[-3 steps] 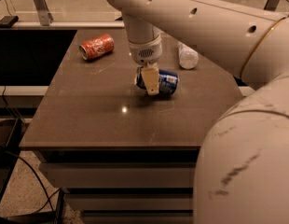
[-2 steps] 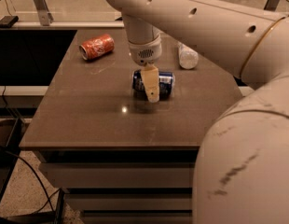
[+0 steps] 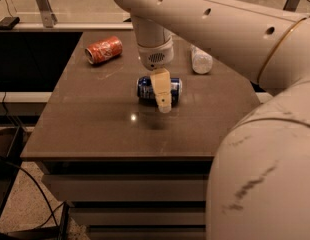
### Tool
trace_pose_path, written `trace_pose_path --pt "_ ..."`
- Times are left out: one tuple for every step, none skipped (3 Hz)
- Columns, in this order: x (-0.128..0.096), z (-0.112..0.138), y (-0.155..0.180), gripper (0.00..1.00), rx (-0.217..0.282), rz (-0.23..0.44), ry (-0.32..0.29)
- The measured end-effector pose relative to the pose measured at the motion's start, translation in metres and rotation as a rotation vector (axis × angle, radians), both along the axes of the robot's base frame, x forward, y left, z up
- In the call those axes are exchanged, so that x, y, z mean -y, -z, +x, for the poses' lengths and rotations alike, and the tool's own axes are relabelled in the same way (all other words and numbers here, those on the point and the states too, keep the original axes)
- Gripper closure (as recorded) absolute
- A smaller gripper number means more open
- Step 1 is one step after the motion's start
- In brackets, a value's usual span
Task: Knock pepsi can over
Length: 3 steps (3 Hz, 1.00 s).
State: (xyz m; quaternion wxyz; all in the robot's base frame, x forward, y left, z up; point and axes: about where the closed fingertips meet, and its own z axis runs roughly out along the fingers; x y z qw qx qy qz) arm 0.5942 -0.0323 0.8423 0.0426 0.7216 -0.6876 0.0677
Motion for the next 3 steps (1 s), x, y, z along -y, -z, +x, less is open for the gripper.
trace_pose_path --pt "-0.0005 -0.0004 -0.0006 0.0 0.0 0.003 -0.001" --pt "0.0003 0.0005 -0.0026 0.0 0.003 0.02 0.013" --pt "0.0004 0.0006 -0.0031 0.0 0.003 0.024 0.015"
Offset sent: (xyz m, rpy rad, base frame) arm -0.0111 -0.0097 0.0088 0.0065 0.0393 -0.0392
